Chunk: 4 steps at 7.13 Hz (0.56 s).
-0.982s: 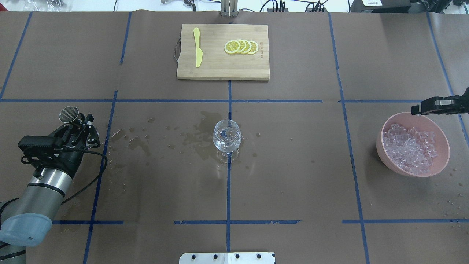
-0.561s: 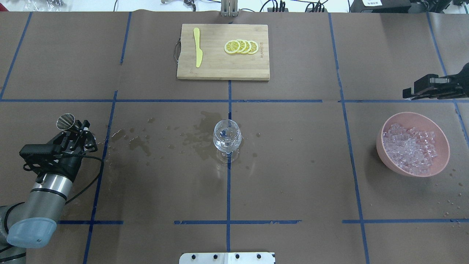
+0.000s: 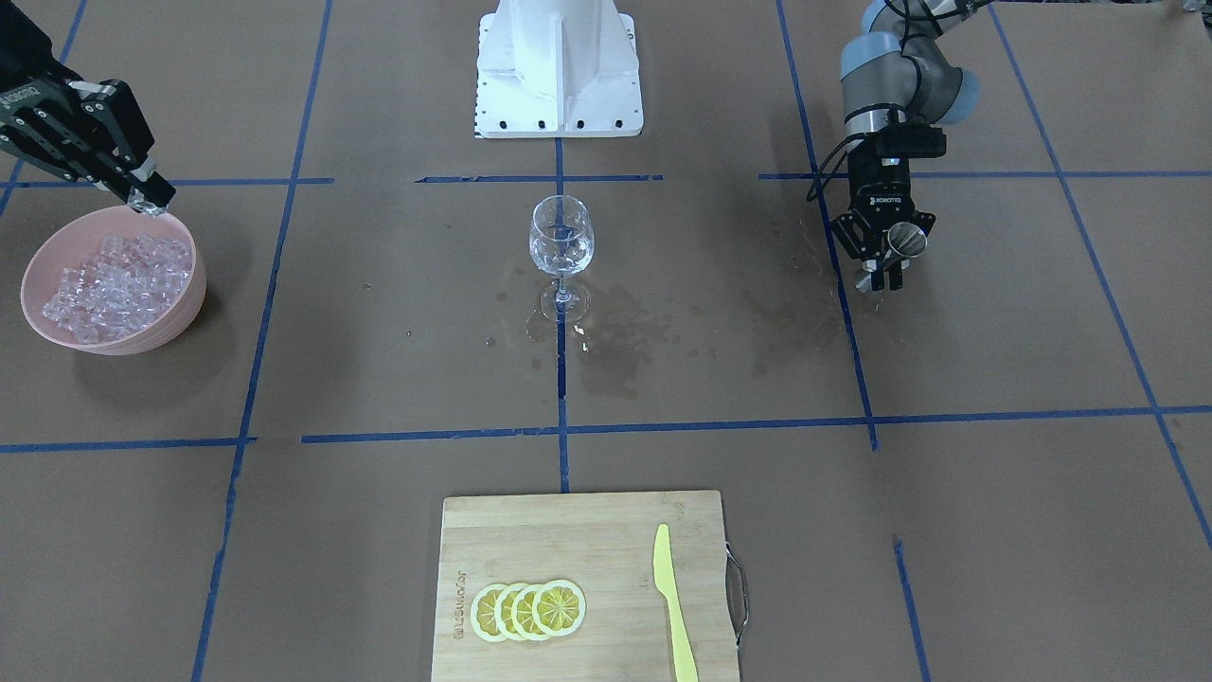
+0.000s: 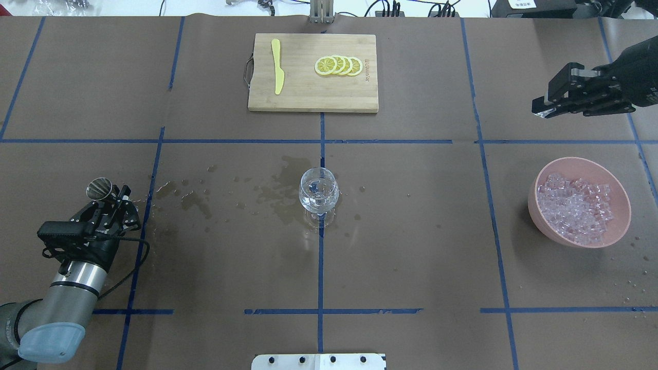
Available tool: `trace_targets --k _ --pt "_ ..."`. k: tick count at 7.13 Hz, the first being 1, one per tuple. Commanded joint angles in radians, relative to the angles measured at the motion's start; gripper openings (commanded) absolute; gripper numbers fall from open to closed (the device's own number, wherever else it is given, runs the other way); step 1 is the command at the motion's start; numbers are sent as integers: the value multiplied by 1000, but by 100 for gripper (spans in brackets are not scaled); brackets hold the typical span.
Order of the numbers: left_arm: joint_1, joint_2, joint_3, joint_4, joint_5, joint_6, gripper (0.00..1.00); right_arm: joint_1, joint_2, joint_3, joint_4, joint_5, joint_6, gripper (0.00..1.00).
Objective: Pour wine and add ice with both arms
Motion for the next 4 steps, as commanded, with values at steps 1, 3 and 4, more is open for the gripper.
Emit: trace_targets --k 1,3,4 --pt "27 1 18 2 8 -27 0 -25 24 5 -3 2 21 0" --pt "44 1 18 0 8 -70 0 -48 42 5 -3 -10 60 0" --pt "49 3 19 0 8 -72 0 -51 42 5 -3 -10 60 0"
